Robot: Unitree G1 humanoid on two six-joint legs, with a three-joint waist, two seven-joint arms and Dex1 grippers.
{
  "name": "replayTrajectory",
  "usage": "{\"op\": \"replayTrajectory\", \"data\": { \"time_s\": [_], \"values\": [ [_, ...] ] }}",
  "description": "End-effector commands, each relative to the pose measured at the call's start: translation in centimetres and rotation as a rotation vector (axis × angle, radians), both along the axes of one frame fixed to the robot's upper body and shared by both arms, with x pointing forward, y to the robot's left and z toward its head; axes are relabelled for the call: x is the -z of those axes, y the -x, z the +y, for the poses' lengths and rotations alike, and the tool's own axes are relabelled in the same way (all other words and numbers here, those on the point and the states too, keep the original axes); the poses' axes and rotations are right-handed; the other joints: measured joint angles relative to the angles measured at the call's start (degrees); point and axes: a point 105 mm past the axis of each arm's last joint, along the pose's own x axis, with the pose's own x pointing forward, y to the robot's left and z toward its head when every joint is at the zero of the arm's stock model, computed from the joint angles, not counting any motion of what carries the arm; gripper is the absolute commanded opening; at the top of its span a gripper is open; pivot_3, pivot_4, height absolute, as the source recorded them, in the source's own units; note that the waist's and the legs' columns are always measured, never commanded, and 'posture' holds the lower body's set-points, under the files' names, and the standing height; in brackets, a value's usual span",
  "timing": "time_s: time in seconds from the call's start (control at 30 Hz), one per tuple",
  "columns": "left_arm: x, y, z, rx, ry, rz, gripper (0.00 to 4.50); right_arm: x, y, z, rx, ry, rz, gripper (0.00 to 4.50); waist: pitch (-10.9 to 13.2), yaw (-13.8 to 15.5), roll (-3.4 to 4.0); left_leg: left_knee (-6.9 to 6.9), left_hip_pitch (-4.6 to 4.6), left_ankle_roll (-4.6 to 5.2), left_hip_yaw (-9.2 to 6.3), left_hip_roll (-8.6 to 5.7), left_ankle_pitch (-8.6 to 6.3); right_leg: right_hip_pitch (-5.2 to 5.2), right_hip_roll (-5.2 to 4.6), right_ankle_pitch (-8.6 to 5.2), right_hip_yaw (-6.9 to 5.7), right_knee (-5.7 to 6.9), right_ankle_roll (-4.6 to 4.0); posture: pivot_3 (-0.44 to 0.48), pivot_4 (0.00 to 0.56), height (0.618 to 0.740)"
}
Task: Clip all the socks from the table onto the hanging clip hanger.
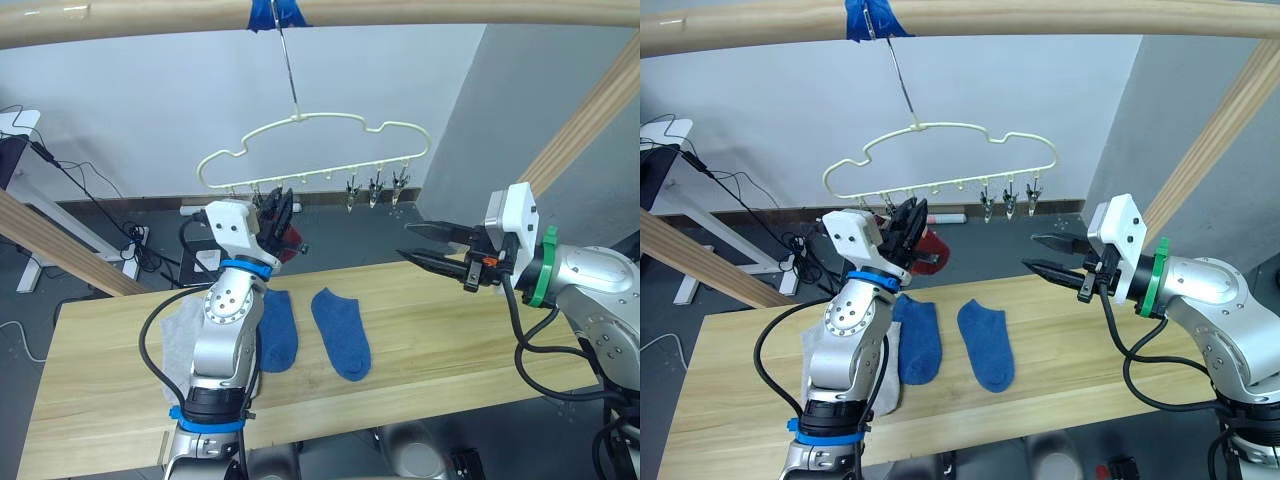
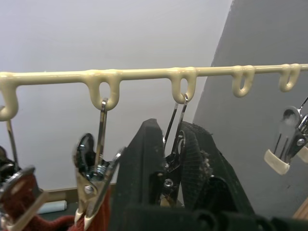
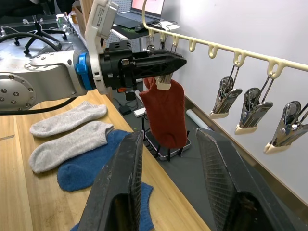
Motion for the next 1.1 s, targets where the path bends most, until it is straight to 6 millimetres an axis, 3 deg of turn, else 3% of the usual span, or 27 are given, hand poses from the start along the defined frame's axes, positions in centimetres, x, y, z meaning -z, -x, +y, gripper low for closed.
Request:
{"op": "replayTrajectory", "data": {
  "time_s": [0.03, 0.17, 0.27, 0.43, 0.53, 0.57, 0.67, 0.73, 0.83, 1.1],
  "values": [
    [-1.1, 0.6, -0.2, 0.002, -0.004, -0.044, 0.28, -1.1, 0.4, 0.2, -0.017, -0.005, -0.044, 1.8, 0.0, 0.01, 0.0, 0.0, 0.0, 0.0, 0.0, 0.0, 0.0, 0.0, 0.0, 0.0, 0.0, 0.0, 0.0, -0.308, 0.246, 0.714],
    [-1.1, 0.6, -0.1, 0.001, -0.007, -0.044, 0.28, -1.0, 0.4, 0.2, -0.018, -0.002, -0.044, 1.8, 0.0, 0.01, 0.0, 0.0, 0.0, 0.0, 0.0, 0.0, 0.0, 0.0, 0.0, 0.0, -0.01, 0.0, 0.0, -0.308, 0.246, 0.714],
    [-1.3, 0.7, -0.2, 0.048, 0.003, -0.04, 0.28, 0.7, 0.2, 0.0, 0.017, 0.049, 0.01, 1.8, 0.0, 0.01, 0.0, 0.0, 0.0, 0.0, 0.0, 0.0, 0.0, 0.0, 0.0, 0.0, 0.0, 0.0, 0.0, -0.308, 0.246, 0.714],
    [-1.8, 1.0, 0.0, 0.134, -0.022, -0.02, 0.28, 6.8, 0.5, 0.9, 0.127, 0.139, 0.122, 3.34, -0.01, 0.14, -0.01, -0.01, 0.0, 0.0, -0.05, 0.03, 0.0, 0.01, 0.01, 0.0, -0.06, -0.01, 0.0, -0.294, 0.268, 0.714],
    [-1.8, 1.2, -0.1, 0.202, -0.053, 0.004, 0.28, 10.7, 0.0, 3.0, 0.247, 0.139, 0.156, 4.38, -0.01, -0.26, -0.01, 0.0, 0.0, -0.01, 0.01, 0.07, 0.0, -0.04, 0.01, 0.0, 0.01, 0.04, 0.0, -0.288, 0.277, 0.714],
    [-1.9, 1.3, -0.1, 0.218, -0.059, 0.009, 0.28, 11.5, 0.0, 3.6, 0.268, 0.14, 0.163, 4.5, -0.01, -0.32, -0.01, 0.0, 0.03, -0.02, 0.04, 0.07, 0.01, -0.06, 0.02, 0.0, 0.05, 0.07, 0.0, -0.274, 0.288, 0.714],
    [-1.8, 1.6, -0.2, 0.264, -0.085, 0.035, 0.28, 14.5, 0.3, 5.8, 0.291, 0.173, 0.164, 4.5, 0.02, -0.12, 0.03, 0.0, 0.05, -0.03, 0.0, 0.07, 0.02, -0.05, 0.05, 0.0, 0.02, 0.07, 0.0, -0.261, 0.296, 0.714],
    [-1.8, 1.8, -0.2, 0.28, -0.103, 0.041, 0.28, 15.4, 0.3, 6.8, 0.305, 0.175, 0.15, 4.5, 0.02, -0.04, 0.03, 0.01, 0.07, -0.04, 0.0, 0.08, 0.03, -0.04, 0.06, 0.0, 0.03, 0.06, 0.0, -0.261, 0.296, 0.714],
    [-1.6, 1.8, -0.2, 0.286, -0.098, 0.063, 0.28, 17.9, -1.2, 8.6, 0.426, 0.173, 0.156, 4.5, 0.03, 0.14, 0.01, 0.01, 0.06, -0.06, 0.0, 0.11, 0.03, -0.04, 0.04, 0.0, 0.05, 0.04, 0.0, -0.245, 0.303, 0.714],
    [-1.6, 2.1, -0.7, 0.306, -0.1, 0.079, 0.28, 20.7, -2.8, 10.5, 0.493, 0.187, 0.164, 4.5, 0.07, 0.43, 0.04, -0.03, 0.03, -0.06, -0.04, 0.15, 0.03, -0.07, -0.03, 0.03, 0.03, 0.06, -0.03, -0.226, 0.305, 0.714]
  ]
}}
